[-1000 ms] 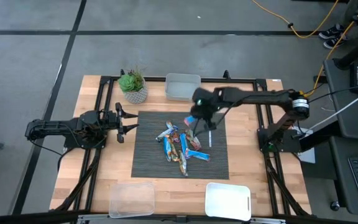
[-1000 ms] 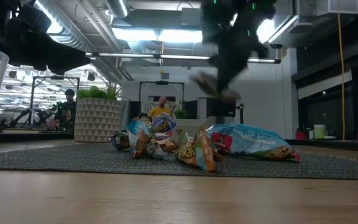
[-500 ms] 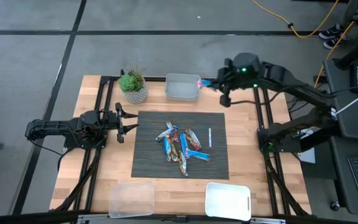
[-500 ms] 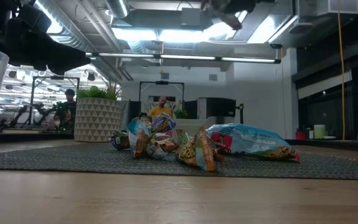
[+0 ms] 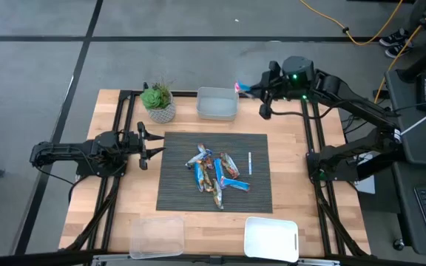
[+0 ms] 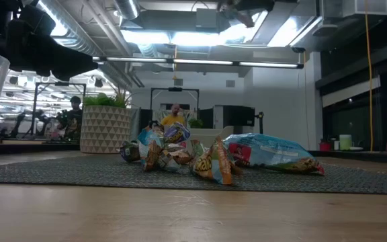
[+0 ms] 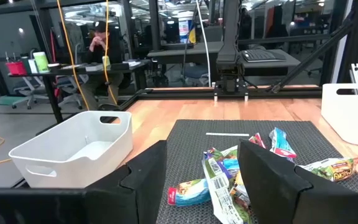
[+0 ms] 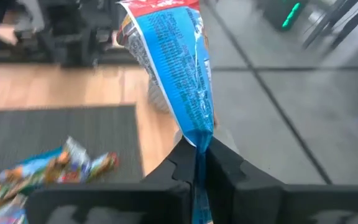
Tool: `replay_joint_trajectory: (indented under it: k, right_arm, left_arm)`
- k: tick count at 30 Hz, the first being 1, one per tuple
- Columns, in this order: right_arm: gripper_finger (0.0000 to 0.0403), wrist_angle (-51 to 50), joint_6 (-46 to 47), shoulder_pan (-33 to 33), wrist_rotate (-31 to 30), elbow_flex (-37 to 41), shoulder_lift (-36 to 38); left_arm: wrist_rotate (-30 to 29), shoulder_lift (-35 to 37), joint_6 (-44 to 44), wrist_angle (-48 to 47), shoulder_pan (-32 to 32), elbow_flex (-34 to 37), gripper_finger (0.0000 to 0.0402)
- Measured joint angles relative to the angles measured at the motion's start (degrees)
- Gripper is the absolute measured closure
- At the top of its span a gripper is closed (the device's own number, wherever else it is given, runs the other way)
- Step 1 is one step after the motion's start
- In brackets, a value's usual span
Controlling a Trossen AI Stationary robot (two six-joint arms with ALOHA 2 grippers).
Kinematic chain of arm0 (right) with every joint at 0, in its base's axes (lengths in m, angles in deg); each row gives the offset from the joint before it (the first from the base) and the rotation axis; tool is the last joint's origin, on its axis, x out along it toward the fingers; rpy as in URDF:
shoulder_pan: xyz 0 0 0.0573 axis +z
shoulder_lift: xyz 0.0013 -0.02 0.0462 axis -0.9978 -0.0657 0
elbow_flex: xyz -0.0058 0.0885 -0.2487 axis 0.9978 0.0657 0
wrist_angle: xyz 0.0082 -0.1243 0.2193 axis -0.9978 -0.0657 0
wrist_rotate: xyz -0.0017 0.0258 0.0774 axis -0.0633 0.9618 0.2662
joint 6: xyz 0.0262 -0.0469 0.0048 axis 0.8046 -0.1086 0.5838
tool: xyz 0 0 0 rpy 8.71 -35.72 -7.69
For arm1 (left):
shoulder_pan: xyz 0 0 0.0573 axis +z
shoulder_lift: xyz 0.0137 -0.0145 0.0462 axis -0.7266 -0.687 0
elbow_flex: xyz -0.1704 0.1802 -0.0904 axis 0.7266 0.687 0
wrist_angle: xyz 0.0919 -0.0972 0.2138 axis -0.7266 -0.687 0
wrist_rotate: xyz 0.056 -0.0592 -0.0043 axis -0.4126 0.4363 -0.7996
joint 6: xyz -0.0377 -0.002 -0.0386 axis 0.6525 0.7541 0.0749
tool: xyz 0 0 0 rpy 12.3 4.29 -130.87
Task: Pick and place Granola Bars by type
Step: Put the red granola bar into the gray bin
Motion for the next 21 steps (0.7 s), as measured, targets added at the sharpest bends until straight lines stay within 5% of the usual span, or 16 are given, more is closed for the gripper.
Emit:
replay_joint_trajectory:
  k: [8,21]
  right_arm:
    - [0.0392,8.1,-3.1,-7.2,6.7,-5.2,-7.6]
    - [0.0391,-11.0,-8.0,-13.1,10.5,-33.9,-27.5]
  left_arm:
    - [0.0,0.0,0.0,0.0,0.0,0.0,0.0212]
    - [0.0,0.0,0.0,0.0,0.0,0.0,0.0213]
